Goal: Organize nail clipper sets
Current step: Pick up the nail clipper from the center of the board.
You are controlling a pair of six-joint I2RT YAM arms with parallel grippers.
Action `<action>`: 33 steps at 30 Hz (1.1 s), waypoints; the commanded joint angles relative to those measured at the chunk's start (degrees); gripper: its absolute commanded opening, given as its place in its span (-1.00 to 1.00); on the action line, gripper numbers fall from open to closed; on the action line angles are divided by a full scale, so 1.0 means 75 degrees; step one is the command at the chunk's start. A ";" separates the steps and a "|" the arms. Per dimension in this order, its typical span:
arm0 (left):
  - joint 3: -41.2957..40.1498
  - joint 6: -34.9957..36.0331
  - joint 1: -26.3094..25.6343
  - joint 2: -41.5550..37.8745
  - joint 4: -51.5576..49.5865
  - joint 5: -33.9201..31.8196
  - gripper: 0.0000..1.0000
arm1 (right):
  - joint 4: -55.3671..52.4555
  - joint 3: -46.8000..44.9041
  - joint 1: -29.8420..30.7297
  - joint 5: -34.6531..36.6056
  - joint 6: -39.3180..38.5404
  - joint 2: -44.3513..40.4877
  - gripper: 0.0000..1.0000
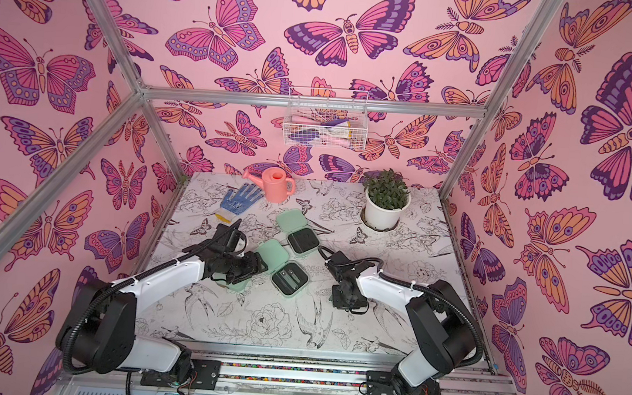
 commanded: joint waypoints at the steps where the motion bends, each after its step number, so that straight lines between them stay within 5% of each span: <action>1: -0.0073 0.0049 -0.0016 0.0096 0.0039 0.0044 0.37 | 0.0038 0.0138 0.0058 0.0098 0.0039 0.0269 -0.48; 17: -0.0153 -0.0038 -0.0030 -0.0038 0.0025 0.0086 0.36 | -0.0302 0.0385 0.0058 0.0226 -0.0303 -0.0075 -0.85; 25: -0.0223 -0.0103 -0.0039 -0.0078 0.0025 0.0009 0.36 | -0.1209 0.2529 0.0069 -0.0137 -0.2651 0.0174 -0.89; 33: -0.0353 -0.0414 -0.0061 -0.0038 0.0027 0.0032 0.36 | -0.1290 0.4837 0.0386 -0.0889 -0.4936 0.1756 -0.88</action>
